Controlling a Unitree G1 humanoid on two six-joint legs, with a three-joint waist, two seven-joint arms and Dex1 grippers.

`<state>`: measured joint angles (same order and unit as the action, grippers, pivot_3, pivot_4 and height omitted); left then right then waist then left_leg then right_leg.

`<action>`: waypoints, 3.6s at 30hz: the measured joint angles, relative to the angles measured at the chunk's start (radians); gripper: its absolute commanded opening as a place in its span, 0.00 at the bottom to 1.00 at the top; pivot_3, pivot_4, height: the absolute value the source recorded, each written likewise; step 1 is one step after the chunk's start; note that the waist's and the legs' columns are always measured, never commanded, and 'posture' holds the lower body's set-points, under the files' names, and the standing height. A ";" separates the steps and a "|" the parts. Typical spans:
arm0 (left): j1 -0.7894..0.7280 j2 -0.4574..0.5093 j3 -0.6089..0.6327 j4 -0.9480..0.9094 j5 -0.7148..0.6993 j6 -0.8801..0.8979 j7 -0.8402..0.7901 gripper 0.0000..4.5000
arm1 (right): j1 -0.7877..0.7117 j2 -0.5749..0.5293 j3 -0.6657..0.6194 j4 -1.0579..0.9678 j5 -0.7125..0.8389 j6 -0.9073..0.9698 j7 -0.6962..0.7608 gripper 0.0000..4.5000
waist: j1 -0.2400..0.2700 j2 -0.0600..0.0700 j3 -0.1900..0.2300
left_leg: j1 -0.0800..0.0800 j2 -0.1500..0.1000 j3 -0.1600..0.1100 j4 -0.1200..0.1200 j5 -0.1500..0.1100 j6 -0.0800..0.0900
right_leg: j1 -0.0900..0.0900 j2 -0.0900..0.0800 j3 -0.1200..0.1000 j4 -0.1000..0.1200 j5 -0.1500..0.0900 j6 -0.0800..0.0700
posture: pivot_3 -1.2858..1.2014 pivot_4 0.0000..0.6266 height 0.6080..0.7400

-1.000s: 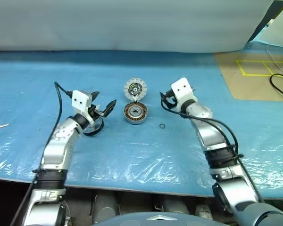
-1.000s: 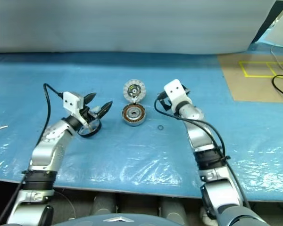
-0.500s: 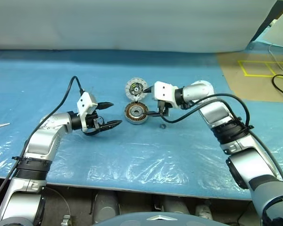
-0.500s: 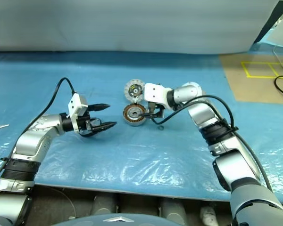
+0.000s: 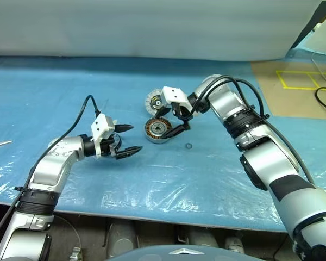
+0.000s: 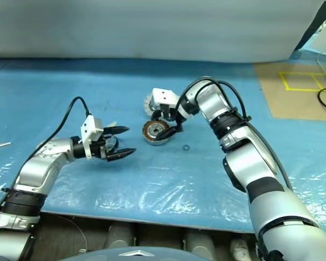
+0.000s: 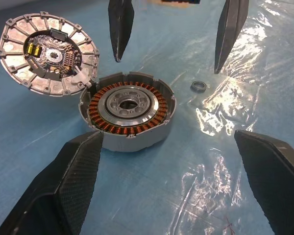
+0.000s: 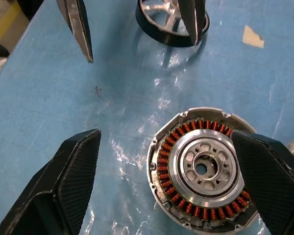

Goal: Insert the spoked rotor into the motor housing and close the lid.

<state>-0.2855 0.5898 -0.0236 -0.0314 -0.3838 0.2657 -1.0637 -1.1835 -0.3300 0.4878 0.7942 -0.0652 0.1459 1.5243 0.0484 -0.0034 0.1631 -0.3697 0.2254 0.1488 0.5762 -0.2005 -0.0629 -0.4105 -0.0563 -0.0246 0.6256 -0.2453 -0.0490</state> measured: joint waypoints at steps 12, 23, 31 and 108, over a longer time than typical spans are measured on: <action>0.084 -0.007 0.016 -0.065 -0.006 0.001 0.056 1.00 | -0.009 0.077 0.041 0.207 -0.138 -0.217 -0.080 0.99 | -0.004 0.000 0.000 | -0.006 0.001 0.000 0.006 0.000 0.002 | -0.013 -0.001 0.000 0.017 -0.004 -0.006 | 0.52 0.24 1.00; 0.091 -0.008 0.016 -0.068 -0.008 0.001 0.067 1.00 | -0.024 0.101 0.027 0.247 -0.176 -0.272 -0.110 0.99 | -0.005 0.000 0.000 | -0.007 0.001 0.001 0.007 0.000 0.002 | -0.013 -0.001 0.001 0.017 -0.004 -0.006 | 0.52 0.24 1.00; 0.097 -0.030 0.016 -0.075 -0.009 0.000 0.083 1.00 | -0.019 0.101 0.036 0.247 -0.228 -0.323 -0.162 0.99 | -0.004 0.000 0.000 | -0.006 0.001 0.001 0.007 0.000 0.003 | -0.013 -0.001 0.001 0.017 -0.004 -0.006 | 0.52 0.24 1.00; 0.024 -0.059 -0.017 0.006 -0.011 0.005 0.037 1.00 | -0.102 -0.204 0.313 -0.807 0.264 0.603 0.038 0.92 | 0.007 -0.001 0.000 | 0.001 -0.001 0.001 0.005 -0.001 -0.003 | -0.007 -0.001 0.003 0.016 -0.001 -0.002 | 0.52 0.24 1.00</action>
<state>-0.2615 0.5309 -0.0406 -0.0250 -0.3953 0.2704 -1.0265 -1.2853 -0.5344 0.8005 -0.0131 0.1992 0.7493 1.5621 0.0550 -0.0044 0.1634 -0.3691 0.2241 0.1495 0.5810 -0.2019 -0.0655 -0.4171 -0.0571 -0.0211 0.6411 -0.2466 -0.0511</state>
